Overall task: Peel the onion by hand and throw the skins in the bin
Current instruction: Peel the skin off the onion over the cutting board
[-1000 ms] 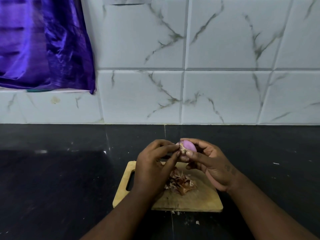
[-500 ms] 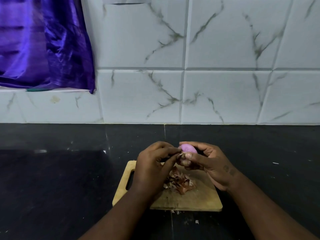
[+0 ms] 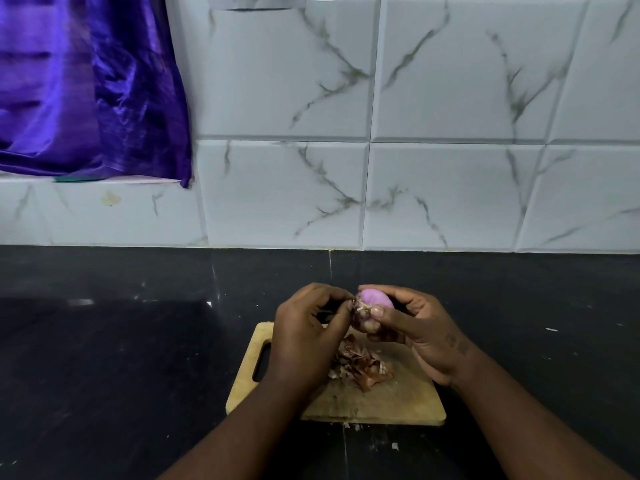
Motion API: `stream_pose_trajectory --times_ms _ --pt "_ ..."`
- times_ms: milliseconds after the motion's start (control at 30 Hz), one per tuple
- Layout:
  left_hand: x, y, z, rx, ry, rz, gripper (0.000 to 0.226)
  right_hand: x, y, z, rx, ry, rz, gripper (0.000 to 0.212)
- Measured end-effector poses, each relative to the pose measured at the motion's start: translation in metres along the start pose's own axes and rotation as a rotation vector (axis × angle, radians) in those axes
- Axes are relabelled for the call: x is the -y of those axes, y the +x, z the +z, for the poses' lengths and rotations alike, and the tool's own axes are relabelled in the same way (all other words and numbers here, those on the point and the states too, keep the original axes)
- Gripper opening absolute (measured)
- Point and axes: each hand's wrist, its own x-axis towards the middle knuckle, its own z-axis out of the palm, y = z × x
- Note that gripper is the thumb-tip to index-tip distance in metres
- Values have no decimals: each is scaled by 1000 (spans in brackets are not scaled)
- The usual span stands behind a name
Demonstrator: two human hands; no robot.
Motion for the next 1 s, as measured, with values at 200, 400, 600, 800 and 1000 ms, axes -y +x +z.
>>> stream_pose_trajectory --times_ms 200,400,600,800,1000 --pt "-3 -2 -1 10 40 3 16 -2 -1 -1 -2 -38 -34 42" --pt "-4 -2 3 -7 138 -12 12 -5 1 0 9 -83 -67 39" --pt "0 -2 5 -44 -91 -194 16 -8 4 -2 40 -15 -54 44" --pt "-4 -2 4 -12 -262 -264 13 -8 4 -4 30 -89 -113 47" --pt "-4 -1 6 -20 -178 -187 16 -9 4 -4 40 -195 -169 49"
